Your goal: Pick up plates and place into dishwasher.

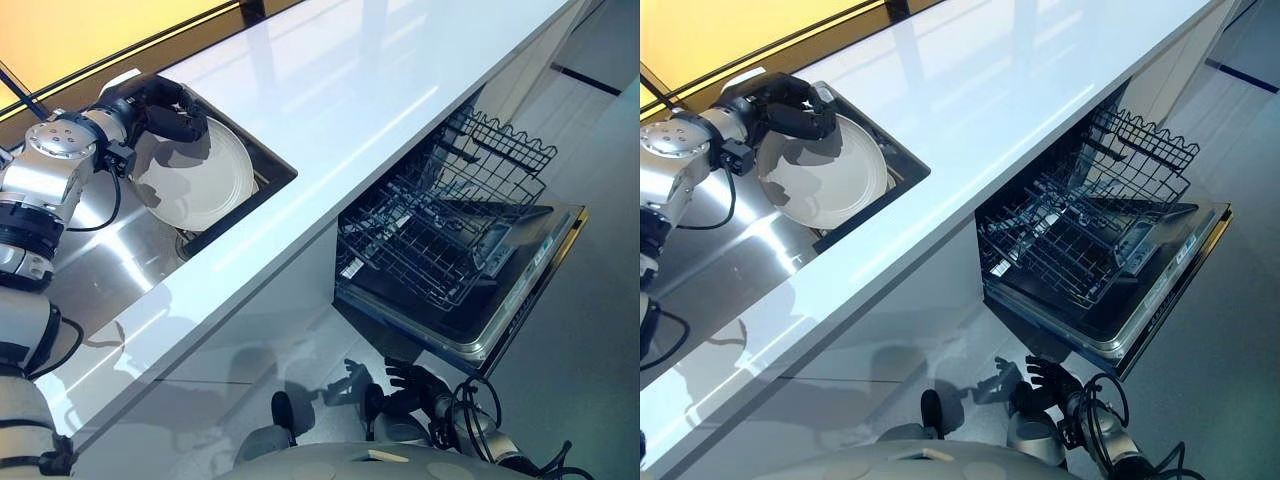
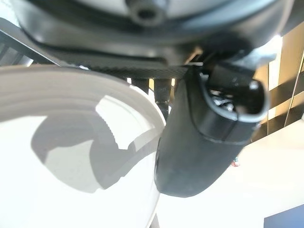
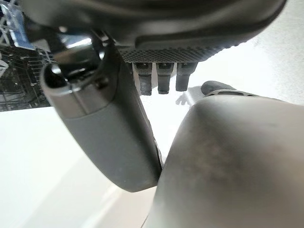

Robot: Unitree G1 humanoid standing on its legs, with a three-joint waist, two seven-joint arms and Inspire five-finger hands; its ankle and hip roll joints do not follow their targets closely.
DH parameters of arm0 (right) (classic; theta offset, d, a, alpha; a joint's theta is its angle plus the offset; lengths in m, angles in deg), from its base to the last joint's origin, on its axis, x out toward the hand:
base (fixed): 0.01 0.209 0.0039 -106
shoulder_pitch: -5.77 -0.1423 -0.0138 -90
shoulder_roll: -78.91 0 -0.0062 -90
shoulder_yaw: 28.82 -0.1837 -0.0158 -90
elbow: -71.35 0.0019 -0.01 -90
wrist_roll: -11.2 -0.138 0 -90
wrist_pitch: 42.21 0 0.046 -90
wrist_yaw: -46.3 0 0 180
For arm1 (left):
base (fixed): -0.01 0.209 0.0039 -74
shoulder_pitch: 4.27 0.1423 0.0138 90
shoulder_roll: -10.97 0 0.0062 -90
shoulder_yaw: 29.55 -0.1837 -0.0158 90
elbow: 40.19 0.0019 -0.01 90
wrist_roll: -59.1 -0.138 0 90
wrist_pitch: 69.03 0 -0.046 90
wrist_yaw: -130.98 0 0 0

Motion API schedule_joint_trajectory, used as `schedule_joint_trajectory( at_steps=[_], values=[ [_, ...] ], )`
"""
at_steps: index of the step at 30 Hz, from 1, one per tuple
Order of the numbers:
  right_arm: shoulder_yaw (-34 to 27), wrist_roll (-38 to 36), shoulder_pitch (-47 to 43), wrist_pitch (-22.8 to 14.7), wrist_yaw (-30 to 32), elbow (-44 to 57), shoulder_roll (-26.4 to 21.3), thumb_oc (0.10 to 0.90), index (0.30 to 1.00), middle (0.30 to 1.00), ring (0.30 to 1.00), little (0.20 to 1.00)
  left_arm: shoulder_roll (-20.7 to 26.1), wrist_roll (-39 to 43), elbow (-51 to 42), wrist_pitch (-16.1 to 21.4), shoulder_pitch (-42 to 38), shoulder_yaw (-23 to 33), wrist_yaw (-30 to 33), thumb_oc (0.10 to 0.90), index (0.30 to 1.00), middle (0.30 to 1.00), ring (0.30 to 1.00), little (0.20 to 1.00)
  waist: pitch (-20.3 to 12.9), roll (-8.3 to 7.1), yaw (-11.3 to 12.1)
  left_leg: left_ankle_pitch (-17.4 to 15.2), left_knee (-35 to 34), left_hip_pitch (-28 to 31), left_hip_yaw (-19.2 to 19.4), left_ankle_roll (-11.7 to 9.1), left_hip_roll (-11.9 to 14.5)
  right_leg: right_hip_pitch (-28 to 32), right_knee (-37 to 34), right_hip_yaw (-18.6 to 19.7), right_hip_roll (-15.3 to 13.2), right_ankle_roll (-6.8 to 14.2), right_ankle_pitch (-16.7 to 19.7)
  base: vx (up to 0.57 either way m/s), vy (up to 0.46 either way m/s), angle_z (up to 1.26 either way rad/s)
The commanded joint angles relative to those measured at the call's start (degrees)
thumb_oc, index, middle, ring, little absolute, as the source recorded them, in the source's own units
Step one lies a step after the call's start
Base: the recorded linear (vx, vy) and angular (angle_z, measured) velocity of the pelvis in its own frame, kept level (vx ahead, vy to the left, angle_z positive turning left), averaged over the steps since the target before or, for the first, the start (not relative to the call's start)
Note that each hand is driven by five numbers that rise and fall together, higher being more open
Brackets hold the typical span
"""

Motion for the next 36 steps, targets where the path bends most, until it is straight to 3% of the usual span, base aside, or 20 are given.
schedule_joint_trajectory(
  at_steps=[1,6,11,14,18,24,28,36],
  values=[
    [0.57,-5.68,1.92,-4.79,0.91,7.07,0.16,0.8,0.9,0.9,0.9,0.9,3.36,0.5,-0.83,9.66,-7.04,6.28,6.0,0.1,0.3,0.3,0.3,0.2,-4.98,1.22,-0.05,-5.87,0.21,2.22,0.73,2.08,-5.79,0.98,0.18,1.52,0.23,3.9,-1.13,0.0,0.0,0.0],
    [-0.76,-12.91,2.62,-4.93,-1.68,16.16,-1.32,0.8,0.9,0.9,0.9,0.9,5.71,-3.06,-4.53,14.09,-8.27,6.74,15.05,0.1,0.3,0.3,0.3,0.2,-5.51,1.15,-0.53,-6.15,0.23,2.9,0.79,2.23,-5.86,1.65,0.18,1.96,0.49,3.54,-1.31,-0.01,0.002,0.0],
    [-2.64,-23.41,4.54,-1.85,-10.8,28.31,-3.7,0.8,0.9,0.9,0.9,0.9,8.62,-11.62,-7.65,18.81,-12.22,5.31,25.86,0.1,0.3,0.3,0.3,0.2,-6.65,1.0,-1.66,-6.49,0.1,3.6,1.34,2.35,-5.76,2.12,0.18,2.51,0.81,3.27,-1.59,-0.02,0.002,-0.04],
    [-4.23,-29.45,5.32,0.23,-16.08,36.1,-4.67,0.8,0.9,0.9,0.9,0.9,10.01,-13.59,-9.73,19.72,-13.89,3.76,29.31,0.1,0.3,0.3,0.3,0.2,-7.27,0.77,-2.1,-6.66,0.1,3.89,1.64,2.36,-5.67,2.21,0.29,2.89,1.02,3.2,-1.8,-0.02,-0.008,-0.03],
    [-7.0,-33.66,5.28,-0.39,-16.28,45.77,-6.12,0.8,0.9,0.9,0.9,0.9,11.84,-17.53,-14.59,21.12,-12.63,3.96,33.72,0.1,0.3,0.3,0.3,0.2,-7.92,0.56,-2.43,-7.06,0.1,4.25,1.98,2.46,-5.54,2.24,0.26,3.34,1.13,3.28,-1.91,-0.02,-0.009,-0.07],
    [-14.82,-39.65,4.22,-2.54,-15.02,56.05,-8.17,0.8,0.9,0.9,0.9,0.9,12.15,-12.71,-22.29,22.44,-8.1,8.65,34.28,0.1,0.3,0.3,0.3,0.2,-8.66,0.42,-2.97,-7.42,0.1,4.41,2.49,2.51,-5.33,1.96,0.3,3.97,1.2,3.48,-1.86,-0.02,0.003,-0.04],
    [-20.52,-44.56,1.35,-0.79,-14.61,60.96,-9.31,0.8,0.9,0.9,0.9,0.9,10.72,-12.48,-27.31,22.93,-4.43,13.34,33.99,0.1,0.3,0.3,0.3,0.2,-9.16,0.37,-3.21,-7.64,0.1,4.55,2.9,2.53,-5.26,1.71,0.34,4.42,1.29,3.52,-1.73,-0.02,0.014,-0.08],
    [-26.81,-54.68,-4.45,3.47,-10.67,66.44,-9.7,0.8,0.9,0.9,0.9,0.9,8.63,-14.43,-30.54,25.38,-1.72,16.35,32.8,0.1,0.3,0.3,0.3,0.2,-9.84,0.56,-3.47,-7.69,0.1,4.56,3.67,2.7,-5.25,1.27,0.31,5.12,1.59,3.37,-1.29,-0.02,0.015,-0.13]
  ],
)
